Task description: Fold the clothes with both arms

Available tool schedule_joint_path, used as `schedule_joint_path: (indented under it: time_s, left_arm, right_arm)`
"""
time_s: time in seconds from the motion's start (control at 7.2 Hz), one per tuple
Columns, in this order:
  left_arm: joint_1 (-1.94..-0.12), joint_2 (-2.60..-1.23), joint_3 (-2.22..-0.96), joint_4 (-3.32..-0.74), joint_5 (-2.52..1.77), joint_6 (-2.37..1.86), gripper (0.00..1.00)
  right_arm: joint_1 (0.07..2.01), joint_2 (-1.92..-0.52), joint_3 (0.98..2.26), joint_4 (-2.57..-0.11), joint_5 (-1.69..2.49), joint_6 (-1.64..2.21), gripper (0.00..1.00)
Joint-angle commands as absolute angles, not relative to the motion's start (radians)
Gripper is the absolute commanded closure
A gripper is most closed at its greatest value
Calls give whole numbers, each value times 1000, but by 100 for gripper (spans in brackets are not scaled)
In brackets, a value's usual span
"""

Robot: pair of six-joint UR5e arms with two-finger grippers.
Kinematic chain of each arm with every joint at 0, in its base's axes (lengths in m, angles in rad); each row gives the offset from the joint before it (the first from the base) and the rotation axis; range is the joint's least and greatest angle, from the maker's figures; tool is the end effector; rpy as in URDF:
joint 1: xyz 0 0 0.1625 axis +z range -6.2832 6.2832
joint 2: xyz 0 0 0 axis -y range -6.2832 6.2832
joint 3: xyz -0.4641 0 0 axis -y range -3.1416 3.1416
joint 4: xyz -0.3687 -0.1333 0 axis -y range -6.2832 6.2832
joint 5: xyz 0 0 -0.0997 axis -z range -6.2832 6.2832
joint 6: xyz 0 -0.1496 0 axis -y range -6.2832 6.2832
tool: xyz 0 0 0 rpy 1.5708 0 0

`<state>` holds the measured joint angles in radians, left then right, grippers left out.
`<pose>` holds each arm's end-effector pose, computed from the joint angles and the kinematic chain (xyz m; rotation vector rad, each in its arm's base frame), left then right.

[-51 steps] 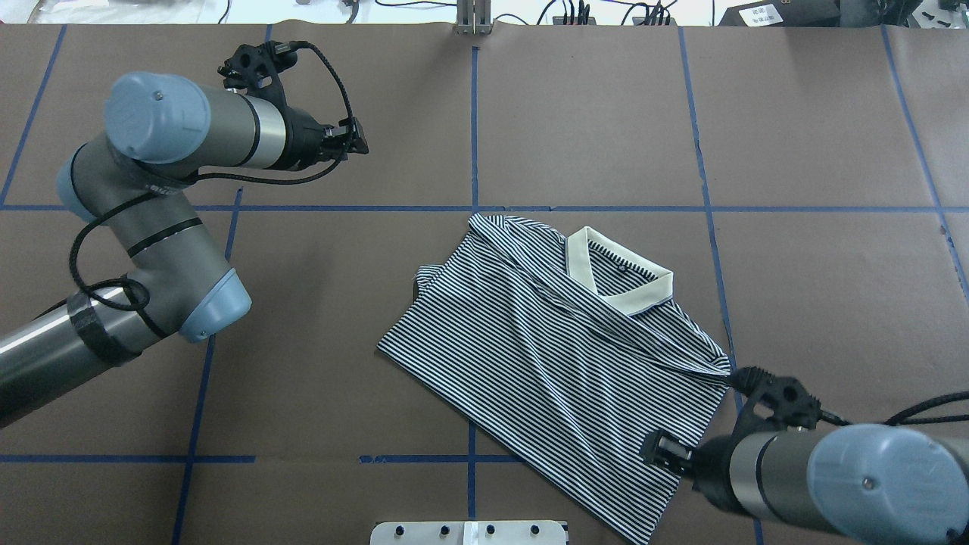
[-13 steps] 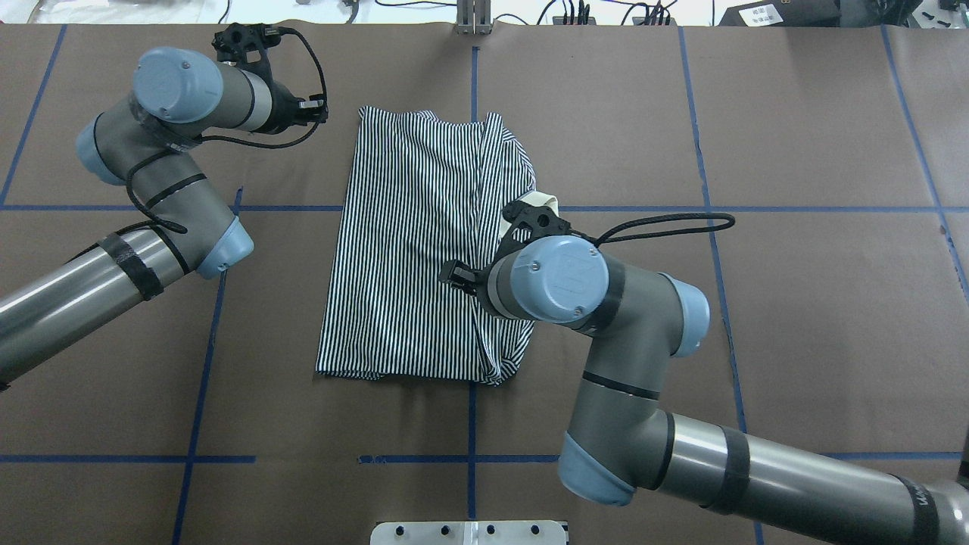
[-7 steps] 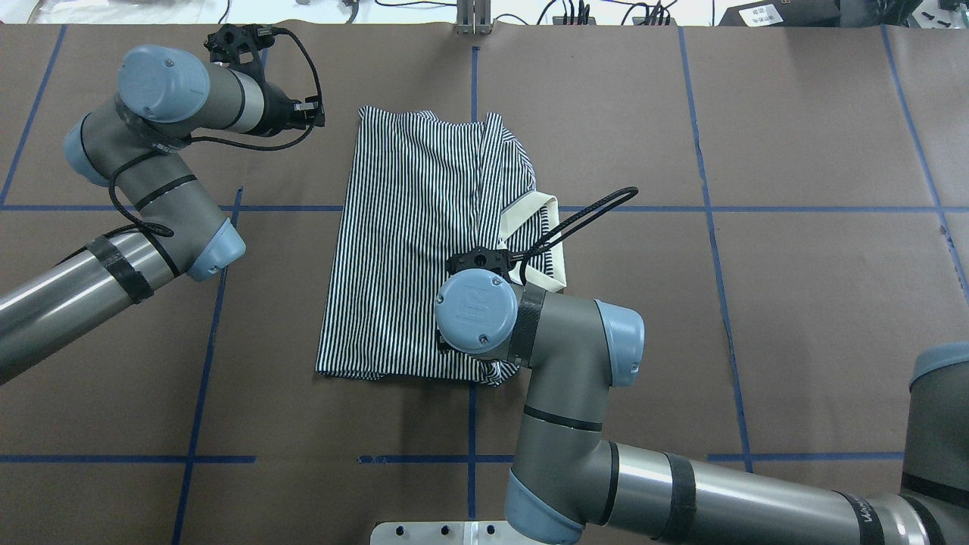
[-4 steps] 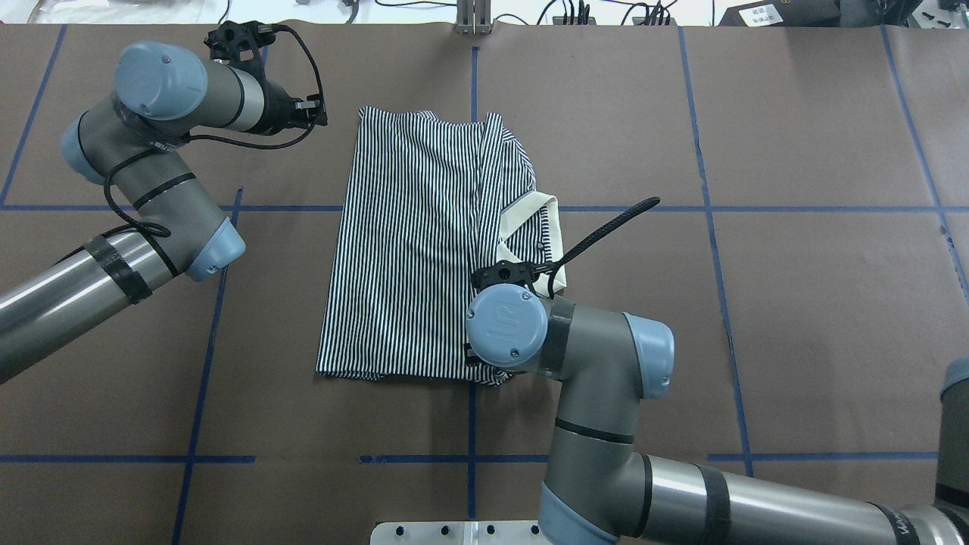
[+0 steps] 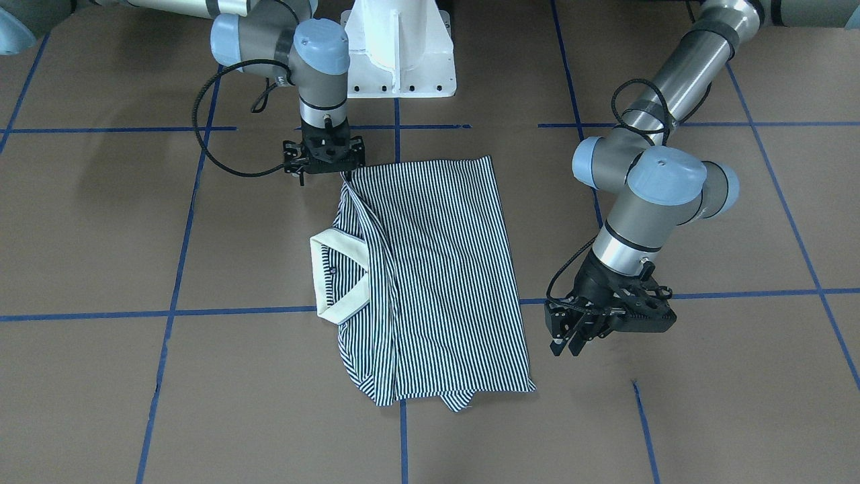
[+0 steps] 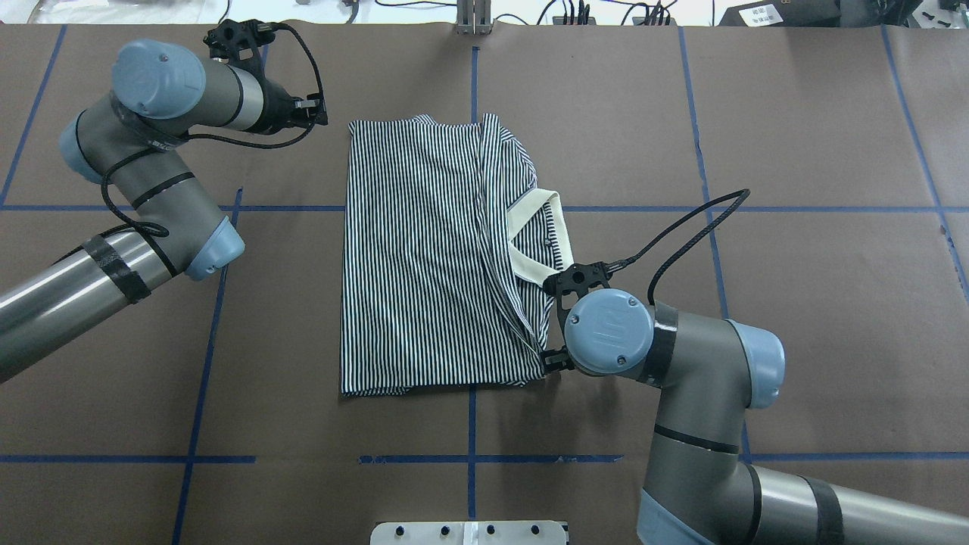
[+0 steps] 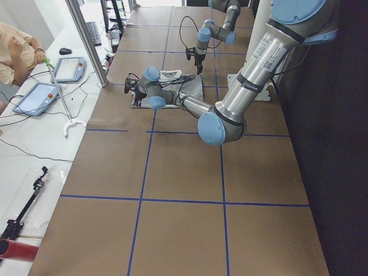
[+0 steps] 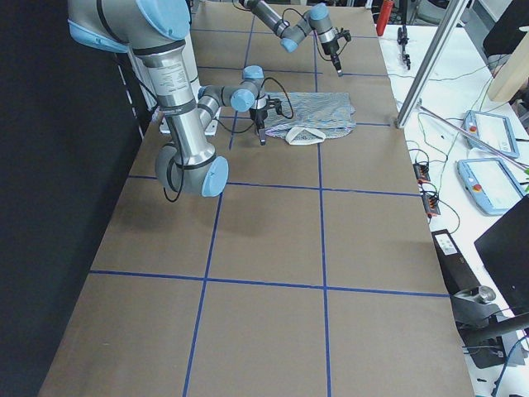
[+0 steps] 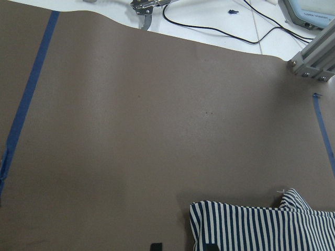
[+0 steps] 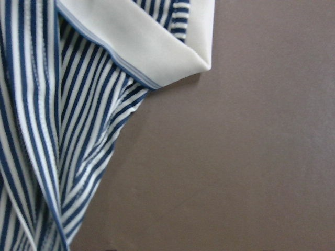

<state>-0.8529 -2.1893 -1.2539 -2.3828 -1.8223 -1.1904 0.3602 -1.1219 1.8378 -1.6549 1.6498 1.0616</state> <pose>0.4507 -0.6621 0.4056 0.4583 1.0365 -0.2811 -0.5637 -0.3421 0.4001 0.1969 -0.6056 -0.1689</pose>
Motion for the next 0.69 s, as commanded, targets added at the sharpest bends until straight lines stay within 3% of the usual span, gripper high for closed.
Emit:
schedule_joint_path:
  time_s: [0.0, 0.14, 0.42, 0.56]
  left_arm:
    - [-853, -2189, -1256, -2382, -1822, -1190, 60]
    - [-854, -2189, -1258, -2382, -1822, -1190, 60]
    - [-865, -2175, -1285, -2382, -1851, -1190, 60]
    - [-865, -2162, -1298, -2382, -1856, -1190, 60]
  right_arm:
    - [409, -1111, 1853, -1648, 1655, 1045, 5]
    - [444, -1024, 1818, -1658, 1657, 1046, 5]
    - [448, -826, 1616, -1646, 1654, 1063, 4]
    - [439, -803, 1567, -1644, 1654, 1065, 3]
